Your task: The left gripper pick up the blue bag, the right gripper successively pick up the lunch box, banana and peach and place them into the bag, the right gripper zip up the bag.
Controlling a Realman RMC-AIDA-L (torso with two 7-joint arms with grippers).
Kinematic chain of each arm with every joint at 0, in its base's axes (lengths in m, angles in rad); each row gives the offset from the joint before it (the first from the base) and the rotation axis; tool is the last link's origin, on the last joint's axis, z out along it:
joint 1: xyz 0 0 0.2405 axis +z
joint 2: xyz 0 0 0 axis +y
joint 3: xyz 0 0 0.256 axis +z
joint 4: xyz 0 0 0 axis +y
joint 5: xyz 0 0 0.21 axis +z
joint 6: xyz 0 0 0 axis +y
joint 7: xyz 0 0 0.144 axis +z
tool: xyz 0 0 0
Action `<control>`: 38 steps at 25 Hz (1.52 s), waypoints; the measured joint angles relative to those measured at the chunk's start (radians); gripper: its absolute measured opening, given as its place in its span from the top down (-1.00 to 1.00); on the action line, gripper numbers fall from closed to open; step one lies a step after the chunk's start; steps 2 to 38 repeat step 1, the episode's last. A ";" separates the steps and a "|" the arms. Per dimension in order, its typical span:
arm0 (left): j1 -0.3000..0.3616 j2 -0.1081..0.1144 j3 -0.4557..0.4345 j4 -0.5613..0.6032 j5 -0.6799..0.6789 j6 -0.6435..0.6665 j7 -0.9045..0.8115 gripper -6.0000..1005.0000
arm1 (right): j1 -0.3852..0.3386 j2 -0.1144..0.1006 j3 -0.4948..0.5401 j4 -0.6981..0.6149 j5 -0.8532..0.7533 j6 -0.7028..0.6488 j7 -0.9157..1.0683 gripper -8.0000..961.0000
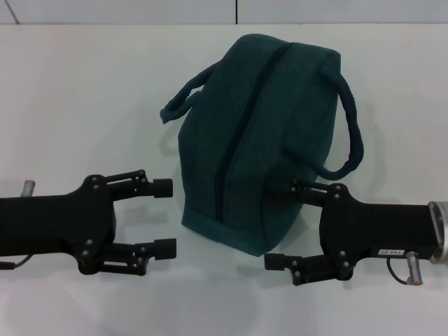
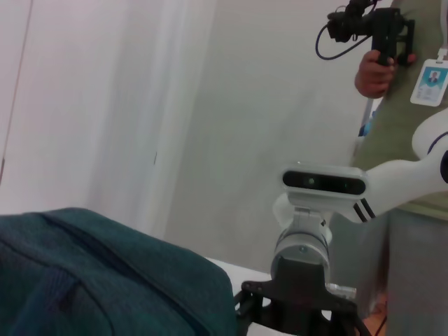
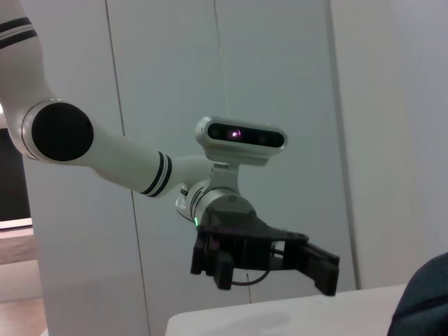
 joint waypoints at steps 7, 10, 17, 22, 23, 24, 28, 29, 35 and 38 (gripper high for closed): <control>0.000 -0.001 0.000 0.000 0.004 0.000 -0.001 -0.73 | 0.000 0.000 0.000 0.000 0.000 0.000 0.000 -0.83; 0.000 -0.001 0.000 0.000 0.004 0.000 -0.001 -0.73 | 0.000 0.000 0.000 0.000 0.000 0.000 0.000 -0.83; 0.000 -0.001 0.000 0.000 0.004 0.000 -0.001 -0.73 | 0.000 0.000 0.000 0.000 0.000 0.000 0.000 -0.83; 0.000 -0.001 0.000 0.000 0.004 0.000 -0.001 -0.73 | 0.000 0.000 0.000 0.000 0.000 0.000 0.000 -0.83; 0.000 -0.001 0.000 0.000 0.004 0.000 -0.001 -0.73 | 0.000 0.000 0.000 0.000 0.000 0.000 0.000 -0.83; 0.000 -0.001 0.000 0.000 0.004 0.000 -0.001 -0.73 | 0.000 0.000 0.000 0.000 0.000 0.000 0.000 -0.83; 0.000 -0.001 0.000 0.000 0.004 0.000 -0.001 -0.73 | 0.000 0.000 0.000 0.000 0.000 0.000 0.000 -0.83; 0.000 -0.001 0.000 0.000 0.004 0.000 -0.001 -0.73 | 0.000 0.000 0.000 0.000 0.000 0.000 0.000 -0.83; 0.000 -0.001 0.000 0.000 0.004 0.000 -0.001 -0.73 | 0.000 0.000 0.000 0.000 0.000 0.000 0.000 -0.83; 0.000 -0.001 0.000 0.000 0.004 0.000 -0.001 -0.73 | 0.000 0.000 0.000 0.000 0.000 0.000 0.000 -0.83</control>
